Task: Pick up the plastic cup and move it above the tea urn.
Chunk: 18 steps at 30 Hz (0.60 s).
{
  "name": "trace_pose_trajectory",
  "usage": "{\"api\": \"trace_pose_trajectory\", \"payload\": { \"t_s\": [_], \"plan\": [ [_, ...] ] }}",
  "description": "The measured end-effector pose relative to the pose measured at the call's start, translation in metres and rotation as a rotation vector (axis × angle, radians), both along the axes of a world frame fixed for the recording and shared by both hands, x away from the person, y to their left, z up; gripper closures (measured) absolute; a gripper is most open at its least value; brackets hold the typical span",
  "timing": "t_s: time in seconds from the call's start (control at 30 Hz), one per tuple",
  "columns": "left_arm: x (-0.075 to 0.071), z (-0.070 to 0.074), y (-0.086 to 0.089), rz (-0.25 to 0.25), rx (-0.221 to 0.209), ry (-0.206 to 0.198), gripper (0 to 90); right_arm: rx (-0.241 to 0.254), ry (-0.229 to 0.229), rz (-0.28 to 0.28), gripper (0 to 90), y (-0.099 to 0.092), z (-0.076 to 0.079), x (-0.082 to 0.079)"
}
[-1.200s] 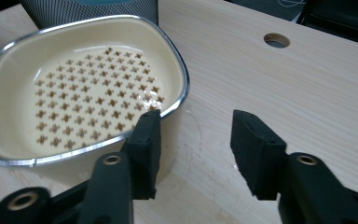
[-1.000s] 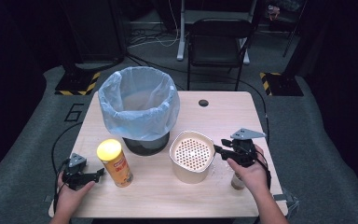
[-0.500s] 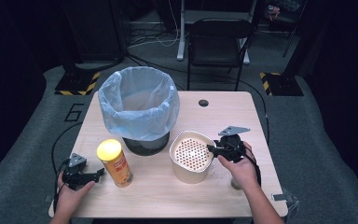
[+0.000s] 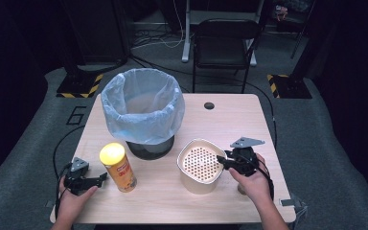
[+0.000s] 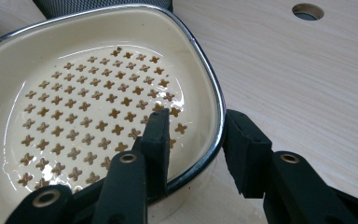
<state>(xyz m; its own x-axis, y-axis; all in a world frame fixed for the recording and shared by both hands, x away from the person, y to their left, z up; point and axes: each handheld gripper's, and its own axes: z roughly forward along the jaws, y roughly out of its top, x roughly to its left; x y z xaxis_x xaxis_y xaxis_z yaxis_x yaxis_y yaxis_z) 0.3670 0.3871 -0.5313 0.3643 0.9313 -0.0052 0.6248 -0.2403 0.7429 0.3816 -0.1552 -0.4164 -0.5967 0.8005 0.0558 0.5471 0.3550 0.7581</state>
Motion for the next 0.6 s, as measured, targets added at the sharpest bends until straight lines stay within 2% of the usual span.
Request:
{"api": "trace_pose_trajectory", "payload": {
  "t_s": [0.17,0.4,0.6],
  "plan": [
    [0.0,0.0,0.0,0.0,0.0,0.0,12.0,0.002,0.002,0.009,63.2,-0.005,-0.001,-0.011],
    [0.0,0.0,0.0,0.0,0.0,0.0,12.0,0.026,0.008,0.0,61.8,-0.007,-0.003,-0.017],
    [0.0,0.0,0.0,0.0,0.0,0.0,12.0,0.063,0.002,-0.005,52.7,-0.011,-0.001,-0.019]
  ]
}}
